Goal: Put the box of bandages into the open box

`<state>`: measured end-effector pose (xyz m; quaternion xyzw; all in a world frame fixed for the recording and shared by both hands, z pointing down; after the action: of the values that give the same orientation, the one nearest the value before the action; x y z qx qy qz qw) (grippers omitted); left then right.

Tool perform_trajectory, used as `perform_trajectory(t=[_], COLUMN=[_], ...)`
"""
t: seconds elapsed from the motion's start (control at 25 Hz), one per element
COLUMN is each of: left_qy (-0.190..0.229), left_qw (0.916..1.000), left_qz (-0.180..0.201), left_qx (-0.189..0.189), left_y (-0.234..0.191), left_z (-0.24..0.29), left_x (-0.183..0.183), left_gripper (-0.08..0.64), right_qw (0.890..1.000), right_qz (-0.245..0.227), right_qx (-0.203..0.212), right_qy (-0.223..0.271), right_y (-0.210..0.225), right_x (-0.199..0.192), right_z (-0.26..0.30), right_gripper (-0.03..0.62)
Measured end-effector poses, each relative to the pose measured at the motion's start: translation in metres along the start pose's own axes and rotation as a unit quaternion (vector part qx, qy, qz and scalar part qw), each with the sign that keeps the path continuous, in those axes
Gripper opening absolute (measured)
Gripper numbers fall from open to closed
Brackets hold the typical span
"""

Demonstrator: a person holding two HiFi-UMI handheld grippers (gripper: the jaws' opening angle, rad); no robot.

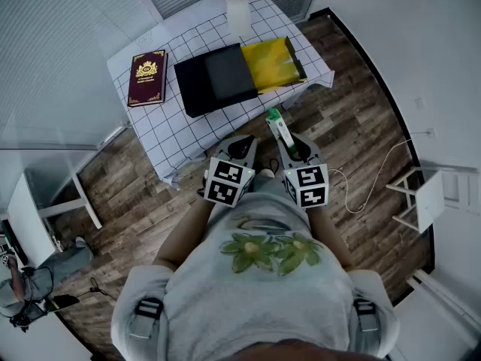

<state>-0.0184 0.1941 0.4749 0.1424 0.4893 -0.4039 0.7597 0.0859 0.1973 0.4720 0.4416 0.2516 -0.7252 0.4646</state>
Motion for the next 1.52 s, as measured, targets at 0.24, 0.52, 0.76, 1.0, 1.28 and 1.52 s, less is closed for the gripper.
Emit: perform_trajectory(t=[0.24, 0.52, 0.76, 1.0, 1.28, 1.52], left_qy=[0.002, 0.011, 0.004, -0.003, -0.005, -0.012], left_qw=[1.0000, 0.9997, 0.9992, 0.9993, 0.9995, 0.9994], left_qz=[0.001, 0.008, 0.006, 0.005, 0.002, -0.001], left_qx=[-0.002, -0.019, -0.038, -0.038, -0.033, -0.033], left_y=[-0.009, -0.024, -0.022, -0.040, -0.058, -0.072], left_z=[-0.007, -0.007, -0.005, 0.008, 0.028, 0.047], left_x=[0.002, -0.002, -0.003, 0.006, 0.022, 0.032], left_gripper=[0.008, 0.008, 0.008, 0.008, 0.008, 0.008], right_qw=[1.000, 1.000, 0.999, 0.999, 0.999, 0.999], right_qz=[-0.001, 0.007, 0.014, 0.015, 0.012, 0.009], right_qx=[0.000, -0.023, -0.037, -0.043, -0.040, -0.040], right_qy=[-0.004, 0.011, 0.007, 0.005, 0.002, 0.000], right_y=[-0.010, -0.019, -0.015, -0.003, 0.015, 0.032], right_x=[0.001, 0.004, 0.006, 0.016, 0.030, 0.043], right_z=[0.005, 0.016, 0.017, 0.034, 0.055, 0.075], right_gripper=[0.089, 0.089, 0.090, 0.089, 0.089, 0.091])
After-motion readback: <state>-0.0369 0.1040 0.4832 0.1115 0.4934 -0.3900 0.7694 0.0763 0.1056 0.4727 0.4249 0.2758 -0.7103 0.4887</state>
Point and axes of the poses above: the fingertips, and each gripper's own axes: z forward along the fingers, y to its right, x out of its top, the point moved 3 cm from there along -z, backward along the fingers, and after that the axes turned 7 degrees about y, right-handed, at the moved point
